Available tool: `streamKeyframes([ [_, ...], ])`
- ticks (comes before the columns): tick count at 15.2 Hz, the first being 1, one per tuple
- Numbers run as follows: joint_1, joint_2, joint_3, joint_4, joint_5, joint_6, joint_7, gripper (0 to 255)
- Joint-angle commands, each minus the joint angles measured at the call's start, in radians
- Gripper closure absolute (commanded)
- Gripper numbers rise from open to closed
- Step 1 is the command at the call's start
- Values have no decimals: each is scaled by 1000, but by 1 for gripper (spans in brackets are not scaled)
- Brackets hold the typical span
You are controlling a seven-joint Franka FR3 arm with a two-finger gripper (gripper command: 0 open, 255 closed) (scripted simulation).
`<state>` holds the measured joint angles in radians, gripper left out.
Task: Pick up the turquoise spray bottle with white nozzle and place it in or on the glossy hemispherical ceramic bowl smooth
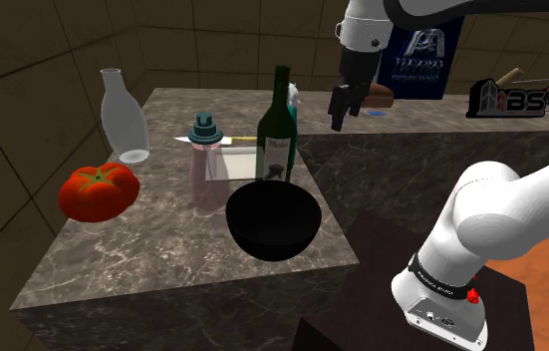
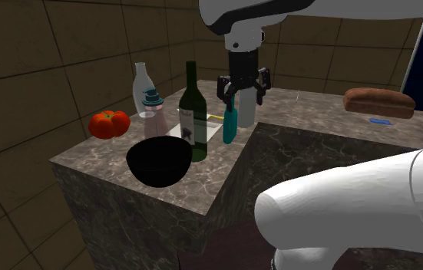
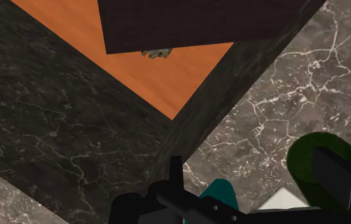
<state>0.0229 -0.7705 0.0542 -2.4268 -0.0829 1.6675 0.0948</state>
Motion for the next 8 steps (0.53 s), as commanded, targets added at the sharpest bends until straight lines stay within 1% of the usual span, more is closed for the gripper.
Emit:
streamKeyframes([
  [1,0,0,0,0,0,0,0,0],
  [4,-34,123,23,104,10,25,94,0],
  [8,-78,280,46,256,13,37,216,0],
])
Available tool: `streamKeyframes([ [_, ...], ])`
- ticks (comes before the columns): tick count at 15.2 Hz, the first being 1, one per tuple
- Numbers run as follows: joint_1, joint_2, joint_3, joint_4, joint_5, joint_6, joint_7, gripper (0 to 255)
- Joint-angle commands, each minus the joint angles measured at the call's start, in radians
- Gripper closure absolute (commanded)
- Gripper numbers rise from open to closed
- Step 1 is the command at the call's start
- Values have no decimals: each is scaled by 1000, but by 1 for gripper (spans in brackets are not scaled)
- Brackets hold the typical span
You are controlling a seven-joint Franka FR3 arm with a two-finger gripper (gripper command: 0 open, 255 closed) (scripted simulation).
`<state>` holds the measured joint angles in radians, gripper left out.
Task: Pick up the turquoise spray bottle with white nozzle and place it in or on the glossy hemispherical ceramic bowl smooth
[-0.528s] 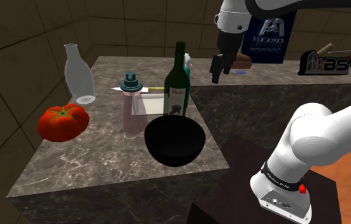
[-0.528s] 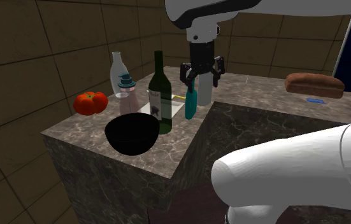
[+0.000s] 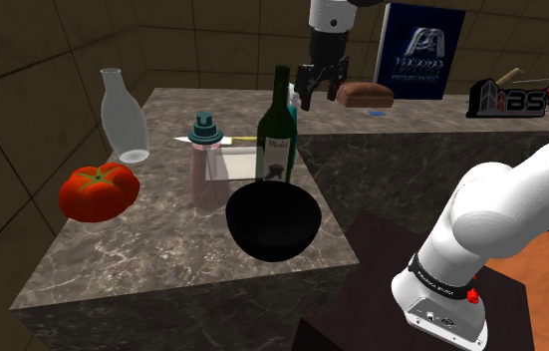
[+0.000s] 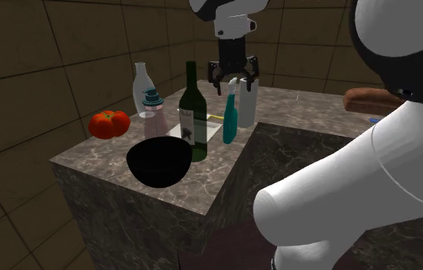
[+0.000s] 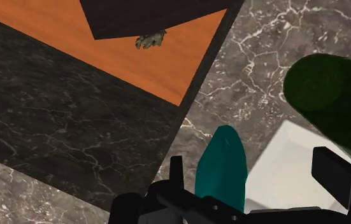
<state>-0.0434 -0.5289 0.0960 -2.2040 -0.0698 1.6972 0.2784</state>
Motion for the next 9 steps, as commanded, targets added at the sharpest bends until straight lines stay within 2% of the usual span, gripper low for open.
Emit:
streamKeyframes([
  [1,-22,76,9,73,-2,6,63,0],
  [5,-54,203,19,218,-10,-6,163,0],
  [9,-55,199,15,161,-11,48,163,0],
])
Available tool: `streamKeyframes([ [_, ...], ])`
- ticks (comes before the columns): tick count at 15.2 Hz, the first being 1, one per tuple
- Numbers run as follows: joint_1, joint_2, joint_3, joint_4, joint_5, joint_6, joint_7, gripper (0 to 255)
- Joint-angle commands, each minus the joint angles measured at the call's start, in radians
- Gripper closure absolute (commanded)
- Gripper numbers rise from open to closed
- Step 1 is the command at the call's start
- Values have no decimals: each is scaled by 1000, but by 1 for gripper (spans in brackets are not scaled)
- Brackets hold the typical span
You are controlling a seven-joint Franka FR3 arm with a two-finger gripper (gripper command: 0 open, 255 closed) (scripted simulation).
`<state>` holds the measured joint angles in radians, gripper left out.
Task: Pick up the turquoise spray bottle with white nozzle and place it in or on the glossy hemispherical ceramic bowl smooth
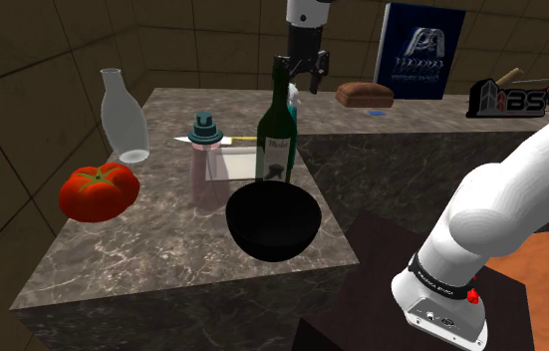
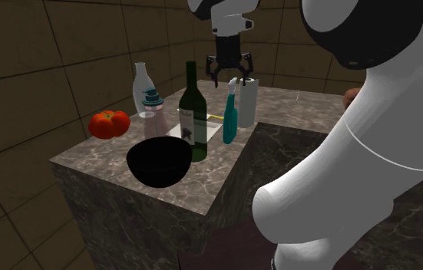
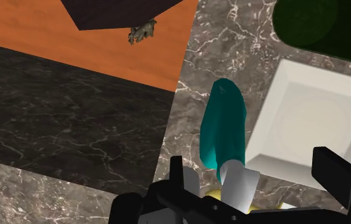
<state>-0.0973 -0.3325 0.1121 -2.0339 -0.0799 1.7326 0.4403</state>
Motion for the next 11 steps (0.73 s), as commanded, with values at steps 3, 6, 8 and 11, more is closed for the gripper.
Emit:
streamKeyframes([
  [3,-2,2,-3,-58,-2,61,2,0],
  [6,-2,2,-3,-58,-2,61,2,0],
  [8,-2,2,-3,-58,-2,61,2,0],
  [11,-2,2,-3,-58,-2,61,2,0],
])
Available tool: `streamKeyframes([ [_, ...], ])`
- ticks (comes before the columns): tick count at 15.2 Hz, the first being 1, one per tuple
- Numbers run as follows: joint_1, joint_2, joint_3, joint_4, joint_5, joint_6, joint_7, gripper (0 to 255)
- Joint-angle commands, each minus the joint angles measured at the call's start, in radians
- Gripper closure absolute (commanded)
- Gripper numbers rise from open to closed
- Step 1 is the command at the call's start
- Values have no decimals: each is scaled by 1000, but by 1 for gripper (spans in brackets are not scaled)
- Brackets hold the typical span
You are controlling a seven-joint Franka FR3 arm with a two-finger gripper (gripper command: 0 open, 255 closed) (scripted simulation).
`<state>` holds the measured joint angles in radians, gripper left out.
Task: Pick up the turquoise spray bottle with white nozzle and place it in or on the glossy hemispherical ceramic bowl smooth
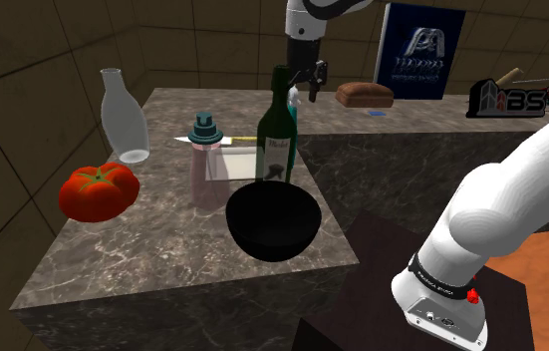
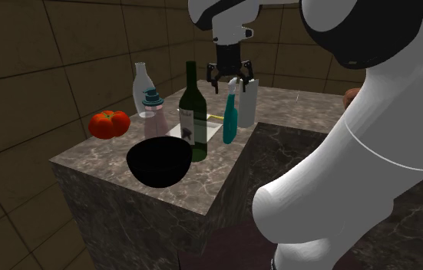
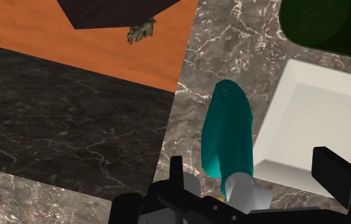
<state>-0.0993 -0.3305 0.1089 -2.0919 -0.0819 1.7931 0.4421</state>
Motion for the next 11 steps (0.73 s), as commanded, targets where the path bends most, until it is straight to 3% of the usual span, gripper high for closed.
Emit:
streamKeyframes([
  [1,0,0,0,0,0,0,0,255],
  [11,0,0,0,14,0,-13,-1,255],
])
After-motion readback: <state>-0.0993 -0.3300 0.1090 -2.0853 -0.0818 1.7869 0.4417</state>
